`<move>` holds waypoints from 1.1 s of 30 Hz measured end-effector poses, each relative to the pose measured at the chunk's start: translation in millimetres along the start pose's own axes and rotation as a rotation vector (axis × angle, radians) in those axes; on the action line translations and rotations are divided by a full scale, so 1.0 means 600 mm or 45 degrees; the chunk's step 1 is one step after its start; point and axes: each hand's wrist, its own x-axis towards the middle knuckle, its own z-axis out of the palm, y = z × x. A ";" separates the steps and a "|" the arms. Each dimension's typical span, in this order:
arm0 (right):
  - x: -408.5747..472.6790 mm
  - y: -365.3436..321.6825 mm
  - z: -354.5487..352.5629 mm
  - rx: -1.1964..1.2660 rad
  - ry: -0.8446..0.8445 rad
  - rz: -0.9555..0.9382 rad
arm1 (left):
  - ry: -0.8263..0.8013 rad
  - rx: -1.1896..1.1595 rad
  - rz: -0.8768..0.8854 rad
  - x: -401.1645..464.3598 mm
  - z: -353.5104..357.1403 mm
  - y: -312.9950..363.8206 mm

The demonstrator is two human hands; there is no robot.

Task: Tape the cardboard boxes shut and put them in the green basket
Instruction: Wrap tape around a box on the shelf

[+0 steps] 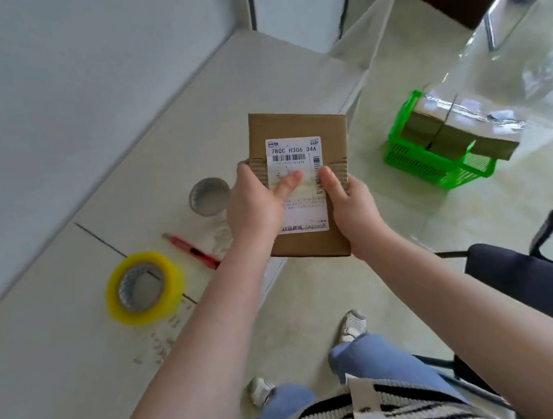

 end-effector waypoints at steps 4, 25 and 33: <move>0.078 -0.005 -0.143 0.057 0.145 0.067 | -0.159 0.027 0.058 0.041 0.139 0.104; 0.491 -0.037 -0.534 0.307 0.532 0.432 | -0.797 0.311 0.079 0.337 0.642 0.427; 0.683 -0.083 -0.660 0.336 0.632 0.490 | -0.889 0.199 0.027 0.470 0.802 0.557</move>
